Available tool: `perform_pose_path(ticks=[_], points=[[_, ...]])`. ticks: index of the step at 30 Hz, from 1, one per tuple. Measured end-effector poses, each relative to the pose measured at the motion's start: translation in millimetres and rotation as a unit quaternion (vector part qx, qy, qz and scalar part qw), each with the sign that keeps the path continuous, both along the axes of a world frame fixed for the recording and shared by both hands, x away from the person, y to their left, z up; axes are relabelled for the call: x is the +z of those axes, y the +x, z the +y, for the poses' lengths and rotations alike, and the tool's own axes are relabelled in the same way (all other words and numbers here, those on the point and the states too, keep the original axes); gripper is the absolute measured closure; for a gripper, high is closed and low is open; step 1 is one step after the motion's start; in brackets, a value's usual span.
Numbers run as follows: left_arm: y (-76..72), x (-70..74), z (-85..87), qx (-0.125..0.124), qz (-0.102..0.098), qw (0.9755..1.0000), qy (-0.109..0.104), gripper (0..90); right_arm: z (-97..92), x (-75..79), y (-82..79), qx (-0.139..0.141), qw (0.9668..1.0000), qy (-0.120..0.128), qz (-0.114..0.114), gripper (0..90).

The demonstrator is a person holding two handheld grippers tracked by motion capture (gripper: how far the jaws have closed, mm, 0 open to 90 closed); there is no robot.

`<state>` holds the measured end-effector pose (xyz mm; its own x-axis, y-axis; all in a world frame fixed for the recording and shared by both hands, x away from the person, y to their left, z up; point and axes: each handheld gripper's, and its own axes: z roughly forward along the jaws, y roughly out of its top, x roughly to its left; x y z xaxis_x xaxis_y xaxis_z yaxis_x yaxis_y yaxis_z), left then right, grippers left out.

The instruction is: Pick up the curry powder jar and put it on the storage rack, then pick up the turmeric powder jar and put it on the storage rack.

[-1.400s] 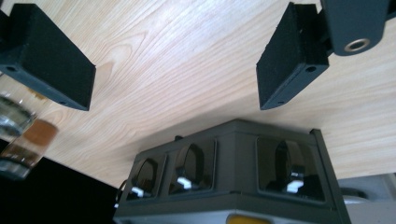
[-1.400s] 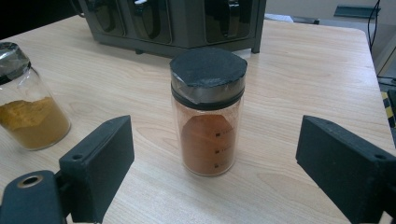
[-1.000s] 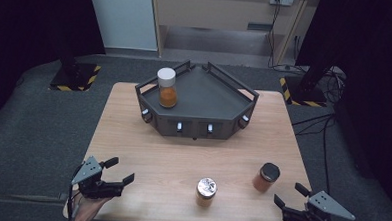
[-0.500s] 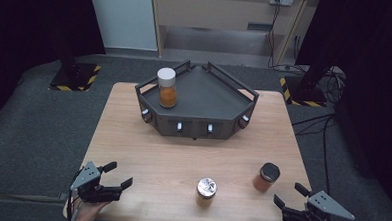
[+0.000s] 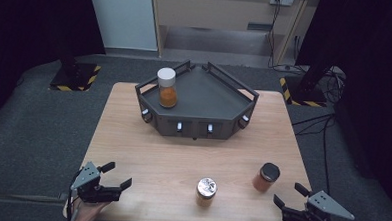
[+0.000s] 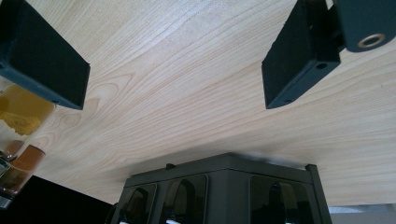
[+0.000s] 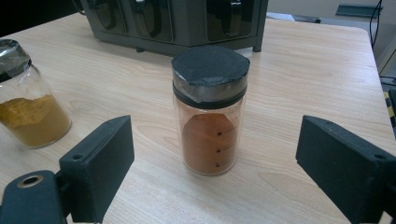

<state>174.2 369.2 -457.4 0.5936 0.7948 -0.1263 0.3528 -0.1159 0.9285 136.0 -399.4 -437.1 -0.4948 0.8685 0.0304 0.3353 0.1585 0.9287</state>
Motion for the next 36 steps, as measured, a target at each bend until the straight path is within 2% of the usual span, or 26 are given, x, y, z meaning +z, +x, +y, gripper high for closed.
perform_pose_path(ticks=[12, 18, 36], points=[[-4.1, 0.6, -2.7, 0.011, -0.01, 0.9999, 0.007, 4.6, -0.4, 0.2, -0.7, 0.002, 1.0, 0.002, 0.0, 11.2], [-5.1, 0.4, -2.9, 0.016, -0.008, 0.9998, 0.006, 4.2, -0.6, -0.1, -1.0, 0.002, 1.0, 0.003, -0.002, 11.1], [-4.3, 1.6, -5.6, 0.012, -0.006, 0.9998, 0.018, 4.3, 1.0, 1.8, -1.6, 0.003, 1.0, 0.003, -0.006, 10.7]])
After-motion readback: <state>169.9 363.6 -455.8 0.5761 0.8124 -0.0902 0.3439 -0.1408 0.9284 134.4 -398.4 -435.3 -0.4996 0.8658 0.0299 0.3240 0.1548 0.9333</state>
